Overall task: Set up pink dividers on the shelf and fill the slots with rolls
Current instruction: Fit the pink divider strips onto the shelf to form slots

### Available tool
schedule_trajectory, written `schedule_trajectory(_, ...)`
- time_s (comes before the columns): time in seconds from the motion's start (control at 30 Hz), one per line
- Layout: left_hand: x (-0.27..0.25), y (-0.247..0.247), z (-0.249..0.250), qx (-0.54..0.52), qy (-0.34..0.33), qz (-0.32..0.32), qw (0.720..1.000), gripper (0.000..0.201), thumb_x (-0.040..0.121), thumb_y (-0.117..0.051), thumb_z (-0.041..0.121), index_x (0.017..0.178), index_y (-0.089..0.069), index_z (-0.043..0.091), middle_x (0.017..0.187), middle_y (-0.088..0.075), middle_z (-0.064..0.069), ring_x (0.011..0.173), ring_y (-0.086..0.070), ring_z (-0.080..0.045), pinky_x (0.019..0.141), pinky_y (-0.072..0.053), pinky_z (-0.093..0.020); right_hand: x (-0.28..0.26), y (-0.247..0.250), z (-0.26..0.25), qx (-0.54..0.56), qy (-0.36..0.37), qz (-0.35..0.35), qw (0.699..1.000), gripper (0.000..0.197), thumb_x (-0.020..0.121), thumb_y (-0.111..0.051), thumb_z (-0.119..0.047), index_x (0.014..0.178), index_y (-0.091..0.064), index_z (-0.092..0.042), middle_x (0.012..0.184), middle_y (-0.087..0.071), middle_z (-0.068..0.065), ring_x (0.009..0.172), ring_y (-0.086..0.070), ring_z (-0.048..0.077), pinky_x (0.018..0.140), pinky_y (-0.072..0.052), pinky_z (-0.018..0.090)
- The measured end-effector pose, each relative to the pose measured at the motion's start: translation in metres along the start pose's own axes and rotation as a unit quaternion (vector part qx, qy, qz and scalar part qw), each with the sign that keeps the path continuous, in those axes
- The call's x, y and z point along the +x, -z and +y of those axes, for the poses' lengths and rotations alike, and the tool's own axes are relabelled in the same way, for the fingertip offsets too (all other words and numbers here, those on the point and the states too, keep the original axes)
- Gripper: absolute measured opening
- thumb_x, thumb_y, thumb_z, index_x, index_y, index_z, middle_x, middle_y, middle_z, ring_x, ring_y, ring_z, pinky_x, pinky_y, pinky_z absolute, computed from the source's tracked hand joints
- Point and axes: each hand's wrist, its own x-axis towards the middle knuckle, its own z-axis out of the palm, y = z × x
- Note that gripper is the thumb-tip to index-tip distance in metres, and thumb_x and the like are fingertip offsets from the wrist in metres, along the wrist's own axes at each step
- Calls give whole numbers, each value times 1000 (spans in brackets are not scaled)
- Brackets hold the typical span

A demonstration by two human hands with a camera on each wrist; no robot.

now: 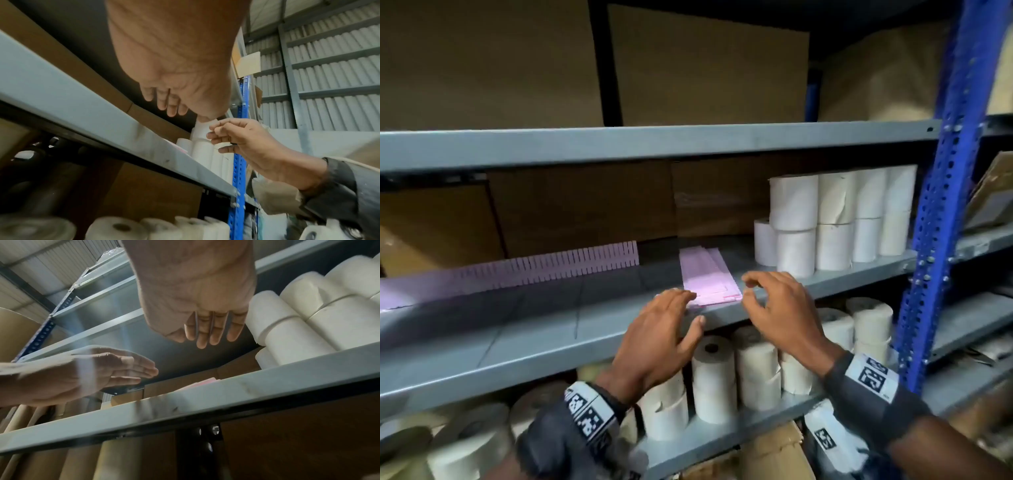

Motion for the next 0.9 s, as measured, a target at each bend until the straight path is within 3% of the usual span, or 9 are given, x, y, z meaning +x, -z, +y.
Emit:
schedule_trajectory(0.17, 69, -28, -13, -36, 30, -26, 999, 51, 104, -48, 46, 144, -53, 16, 147, -57, -3, 134, -51, -20, 107, -41, -30, 79, -40, 25, -8, -12, -110, 994, 22, 92, -54, -24, 103, -73, -23, 103, -72, -5, 99, -60, 18, 87, -51, 36)
schedule_trajectory(0.3, 82, -50, -19, -6, 30, -52, 998, 60, 106, -38, 53, 156, -38, 20, 165, -34, -2, 150, -31, -19, 123, -25, -35, 113, -68, 46, 13, 5, -199, 980, 25, 95, -53, -20, 106, -76, -23, 113, -72, -8, 102, -63, 12, 90, -55, 38)
schedule_trajectory(0.37, 82, -58, -23, 34, 26, -66, 997, 64, 106, -28, 59, 159, -31, 24, 168, -27, 2, 154, -21, -15, 125, -16, -35, 122, -78, 55, 22, 19, -228, 973, 26, 96, -54, -19, 111, -75, -24, 118, -71, -10, 105, -63, 7, 92, -53, 29)
schedule_trajectory(0.4, 78, -62, -23, 45, 23, -60, 997, 63, 105, -26, 60, 158, -34, 26, 166, -32, 4, 153, -24, -13, 124, -18, -34, 121, -84, 61, 27, 32, -239, 970, 27, 97, -54, -18, 112, -74, -25, 119, -71, -10, 106, -62, 5, 92, -50, 23)
schedule_trajectory(0.5, 71, -61, -18, 65, 1, 4, 998, 47, 102, -38, 57, 134, -62, 31, 136, -63, 12, 129, -56, -10, 105, -46, -30, 121, -100, 76, 43, 58, -259, 963, 29, 96, -53, -15, 113, -74, -25, 119, -70, -10, 106, -60, 2, 90, -45, 16)
schedule_trajectory(0.57, 67, -59, -15, 59, -4, 44, 997, 40, 99, -44, 56, 119, -70, 33, 119, -69, 17, 108, -65, -6, 88, -55, -26, 118, -108, 84, 62, 67, -253, 963, 30, 95, -52, -12, 111, -75, -24, 115, -70, -8, 103, -59, 1, 91, -46, 17)
schedule_trajectory(0.7, 64, -59, -12, 56, 8, 54, 997, 35, 99, -47, 58, 115, -70, 38, 113, -65, 21, 97, -61, -3, 78, -52, -21, 116, -117, 93, 76, 88, -235, 965, 29, 94, -51, -15, 103, -74, -30, 105, -65, -17, 97, -57, -3, 88, -48, 17)
schedule_trajectory(0.83, 65, -58, -9, 53, 11, 59, 997, 30, 97, -53, 58, 110, -74, 40, 112, -64, 22, 101, -60, 0, 76, -42, -13, 112, -120, 98, 90, 104, -221, 966, 25, 94, -50, -21, 94, -70, -36, 96, -58, -24, 93, -55, -3, 81, -51, 20)
schedule_trajectory(0.9, 65, -59, -10, 37, 0, 71, 997, 29, 97, -54, 56, 107, -75, 38, 114, -66, 21, 102, -64, -1, 76, -48, -15, 112, -119, 98, 100, 112, -216, 965, 25, 94, -51, -20, 92, -69, -37, 95, -58, -24, 92, -56, -3, 80, -52, 22)
